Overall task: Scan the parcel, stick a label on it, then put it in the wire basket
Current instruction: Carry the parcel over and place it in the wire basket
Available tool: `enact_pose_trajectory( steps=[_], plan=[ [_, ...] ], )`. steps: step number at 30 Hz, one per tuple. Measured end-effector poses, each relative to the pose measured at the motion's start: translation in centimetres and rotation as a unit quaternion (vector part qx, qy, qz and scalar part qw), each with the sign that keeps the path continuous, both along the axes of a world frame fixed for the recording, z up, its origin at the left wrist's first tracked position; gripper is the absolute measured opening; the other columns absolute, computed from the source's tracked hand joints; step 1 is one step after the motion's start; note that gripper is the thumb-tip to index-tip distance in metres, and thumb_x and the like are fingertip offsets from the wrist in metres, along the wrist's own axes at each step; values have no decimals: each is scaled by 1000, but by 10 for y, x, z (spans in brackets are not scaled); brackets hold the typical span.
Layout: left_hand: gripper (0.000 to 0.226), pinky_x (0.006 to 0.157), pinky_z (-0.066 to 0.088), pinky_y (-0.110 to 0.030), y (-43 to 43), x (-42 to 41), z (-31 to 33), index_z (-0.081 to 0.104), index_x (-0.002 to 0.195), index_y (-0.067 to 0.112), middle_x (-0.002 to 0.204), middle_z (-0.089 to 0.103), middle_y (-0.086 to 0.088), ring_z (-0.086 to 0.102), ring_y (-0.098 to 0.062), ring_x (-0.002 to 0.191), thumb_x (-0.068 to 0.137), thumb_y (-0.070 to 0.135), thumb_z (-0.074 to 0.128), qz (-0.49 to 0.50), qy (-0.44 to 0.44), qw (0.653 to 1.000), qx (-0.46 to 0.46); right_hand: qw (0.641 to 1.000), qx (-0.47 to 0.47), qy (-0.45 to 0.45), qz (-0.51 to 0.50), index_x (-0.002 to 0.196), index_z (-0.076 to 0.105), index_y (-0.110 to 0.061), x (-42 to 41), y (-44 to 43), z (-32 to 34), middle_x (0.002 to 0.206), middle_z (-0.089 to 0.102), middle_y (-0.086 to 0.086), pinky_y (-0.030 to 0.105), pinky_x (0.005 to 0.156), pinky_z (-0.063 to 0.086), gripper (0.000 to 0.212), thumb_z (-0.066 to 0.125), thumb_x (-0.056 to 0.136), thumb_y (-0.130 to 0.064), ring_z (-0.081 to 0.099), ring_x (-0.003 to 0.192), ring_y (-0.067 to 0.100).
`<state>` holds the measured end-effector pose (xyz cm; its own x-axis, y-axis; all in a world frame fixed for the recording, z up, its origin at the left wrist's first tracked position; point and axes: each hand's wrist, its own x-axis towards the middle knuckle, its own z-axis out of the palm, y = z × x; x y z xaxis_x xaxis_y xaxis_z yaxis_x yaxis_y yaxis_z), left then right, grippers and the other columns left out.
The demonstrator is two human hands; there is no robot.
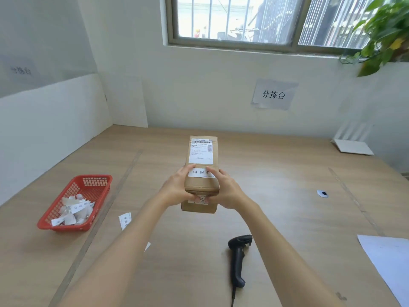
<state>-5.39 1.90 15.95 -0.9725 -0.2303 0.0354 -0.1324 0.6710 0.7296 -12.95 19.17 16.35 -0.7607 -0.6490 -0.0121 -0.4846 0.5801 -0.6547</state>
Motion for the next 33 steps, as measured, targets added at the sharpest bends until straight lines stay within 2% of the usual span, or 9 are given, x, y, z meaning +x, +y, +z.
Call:
enact_pose_trajectory(
  steps=[2, 5, 12, 15, 19, 21, 26, 29, 33],
  plan=[
    [103, 100, 43, -33, 2, -2, 13, 31, 145, 29, 141, 45, 5, 46, -17, 124, 59, 16, 86, -5, -1, 1000, 1, 1000, 4, 1, -2, 147, 29, -36, -2, 3, 14, 144, 37, -2, 42, 85, 55, 91, 77, 71, -18, 49, 121, 26],
    [103, 98, 41, -28, 5, -5, 30, 29, 146, 28, 138, 45, 4, 45, -15, 120, 61, 15, 86, -15, -5, 1000, 4, 1000, 6, 6, 2, 148, 29, -35, -6, 7, 33, 147, 38, -2, 41, 87, 54, 93, 77, 71, -17, 49, 123, 25],
    [106, 103, 41, -32, 7, -13, 68, 32, 145, 26, 134, 46, 4, 45, -16, 123, 56, 17, 88, -36, -7, 999, 9, 1000, -18, -1, -4, 149, 30, -30, -11, 12, 65, 147, 36, 4, 38, 97, 50, 95, 80, 70, -14, 42, 130, 24],
    [108, 105, 42, -38, 5, -15, 81, 34, 143, 27, 134, 48, 1, 46, -20, 127, 50, 20, 88, -42, -1, 999, 18, 1000, -9, 20, -4, 149, 30, -29, -15, 12, 79, 147, 36, 6, 38, 106, 41, 95, 81, 70, -16, 37, 135, 25],
    [103, 103, 43, -34, 2, -18, 99, 34, 143, 26, 134, 49, -1, 47, -20, 124, 57, 11, 88, -42, 7, 999, 13, 999, -6, 34, -4, 149, 30, -31, -20, 9, 98, 146, 38, 7, 38, 108, 38, 95, 82, 70, -18, 36, 135, 25],
    [101, 102, 44, -33, 0, -20, 109, 35, 142, 29, 132, 51, 1, 49, -19, 123, 58, 13, 88, -43, 11, 999, 2, 999, -11, 31, -3, 149, 31, -31, -21, 7, 107, 146, 38, 7, 40, 109, 39, 96, 82, 69, -18, 37, 135, 25],
    [98, 102, 45, -35, -6, -19, 138, 38, 139, 34, 128, 55, 7, 52, -18, 119, 57, 22, 89, -39, 21, 998, -36, 999, -10, 42, 6, 148, 32, -33, -25, 0, 132, 144, 41, 6, 43, 106, 43, 97, 83, 67, -21, 45, 127, 25],
    [104, 102, 46, -38, -8, -16, 155, 36, 141, 37, 132, 55, 5, 54, -17, 118, 51, 34, 89, -37, 21, 998, -49, 999, -13, 49, 12, 148, 31, -34, -27, -2, 149, 141, 45, 6, 42, 103, 45, 97, 83, 66, -23, 49, 124, 25],
    [112, 101, 48, -38, -8, -15, 174, 33, 142, 39, 133, 55, 5, 55, -17, 118, 43, 45, 86, -40, 24, 997, -54, 998, -15, 61, 19, 146, 34, -34, -27, 0, 170, 121, 51, 3, 33, 89, 48, 92, 82, 69, -22, 49, 102, 20]
  ],
)
